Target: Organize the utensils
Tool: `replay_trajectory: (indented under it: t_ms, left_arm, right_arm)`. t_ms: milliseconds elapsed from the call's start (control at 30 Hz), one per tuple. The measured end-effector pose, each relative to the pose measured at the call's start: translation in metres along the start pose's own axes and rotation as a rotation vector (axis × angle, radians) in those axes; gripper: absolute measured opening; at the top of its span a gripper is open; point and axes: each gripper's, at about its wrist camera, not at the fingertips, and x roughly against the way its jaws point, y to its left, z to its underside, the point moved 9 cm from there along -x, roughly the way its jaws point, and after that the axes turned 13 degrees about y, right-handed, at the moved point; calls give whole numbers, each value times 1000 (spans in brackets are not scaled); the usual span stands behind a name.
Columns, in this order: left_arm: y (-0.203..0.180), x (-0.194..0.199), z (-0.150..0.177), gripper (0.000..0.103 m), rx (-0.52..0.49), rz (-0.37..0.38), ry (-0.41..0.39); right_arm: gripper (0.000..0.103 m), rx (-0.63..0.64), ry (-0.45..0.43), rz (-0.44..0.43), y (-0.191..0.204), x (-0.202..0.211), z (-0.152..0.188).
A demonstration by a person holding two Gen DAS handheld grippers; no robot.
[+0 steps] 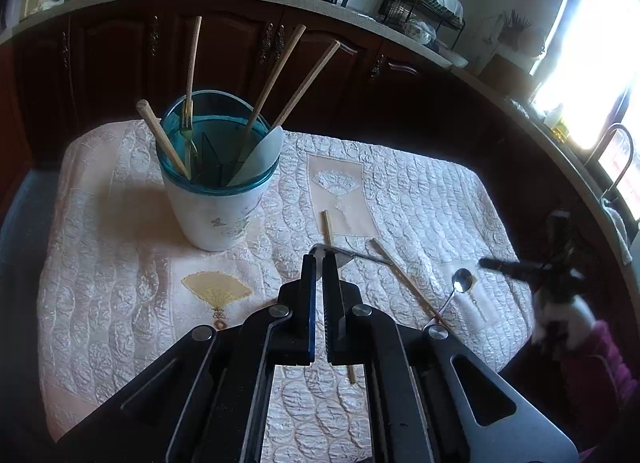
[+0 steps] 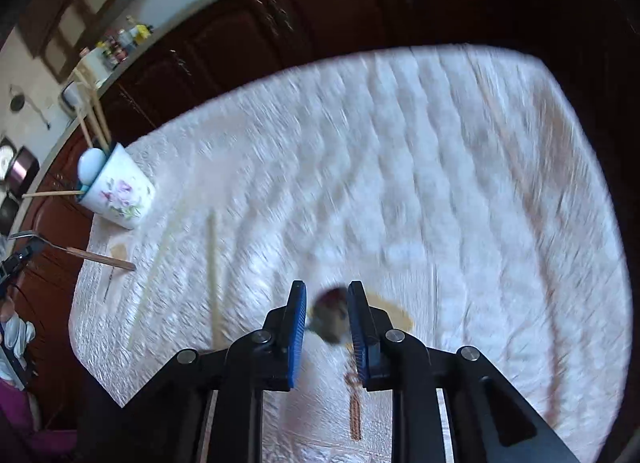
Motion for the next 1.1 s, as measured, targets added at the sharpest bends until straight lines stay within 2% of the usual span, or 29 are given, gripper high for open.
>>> replay_trajectory:
  t_ms: [133, 300, 433, 800, 900, 967, 1100]
  left_arm:
    - [2, -9, 4, 2, 18, 8, 27]
    - [1, -19, 9, 2, 24, 9, 55]
    - [-1, -30, 9, 2, 7, 41, 76]
    - [4, -77, 37, 5, 54, 49, 206]
    - [1, -81, 48, 16, 87, 87, 244]
    - [-1, -86, 54, 30, 136, 125, 267]
    - [6, -103, 59, 32, 251, 126, 294]
  right_arm:
    - [20, -53, 22, -27, -16, -19, 5]
    - [23, -59, 9, -88, -12, -27, 7]
    - [30, -95, -10, -130, -12, -27, 6]
    - [32, -95, 7, -114, -8, -27, 9]
    - [37, -83, 3, -108, -6, -29, 10]
    - [41, -75, 0, -105, -2, -30, 9]
    - [41, -69, 10, -87, 2, -31, 6]
